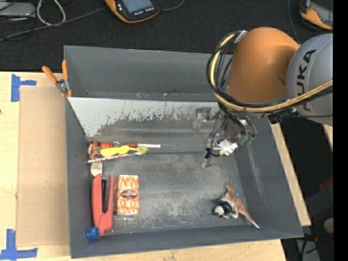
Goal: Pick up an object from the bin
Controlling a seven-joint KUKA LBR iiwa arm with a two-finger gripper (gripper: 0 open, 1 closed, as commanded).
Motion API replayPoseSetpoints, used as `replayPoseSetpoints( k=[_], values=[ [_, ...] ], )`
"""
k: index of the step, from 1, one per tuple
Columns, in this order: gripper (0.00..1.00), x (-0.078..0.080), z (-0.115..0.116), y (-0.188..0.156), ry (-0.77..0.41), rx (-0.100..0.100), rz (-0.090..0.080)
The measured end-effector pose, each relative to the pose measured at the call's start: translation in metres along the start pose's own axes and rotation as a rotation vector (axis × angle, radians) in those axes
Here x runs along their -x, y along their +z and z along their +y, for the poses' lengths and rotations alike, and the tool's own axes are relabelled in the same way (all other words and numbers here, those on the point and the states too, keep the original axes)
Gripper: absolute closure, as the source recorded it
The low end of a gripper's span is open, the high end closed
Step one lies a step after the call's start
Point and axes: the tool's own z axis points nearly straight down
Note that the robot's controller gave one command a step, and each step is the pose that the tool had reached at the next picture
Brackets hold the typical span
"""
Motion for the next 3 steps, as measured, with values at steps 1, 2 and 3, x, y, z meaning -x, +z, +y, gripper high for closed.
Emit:
replayPoseSetpoints(
  k=[1, 2, 3],
  values=[
    [0.00, -0.015, -0.046, 0.046, -0.060, 0.001, 0.001],
    [0.00, -0.027, -0.086, 0.042, -0.040, 0.002, -0.002],
    [0.00, -0.044, -0.098, 0.068, 0.136, 0.002, 0.003]
  ],
)
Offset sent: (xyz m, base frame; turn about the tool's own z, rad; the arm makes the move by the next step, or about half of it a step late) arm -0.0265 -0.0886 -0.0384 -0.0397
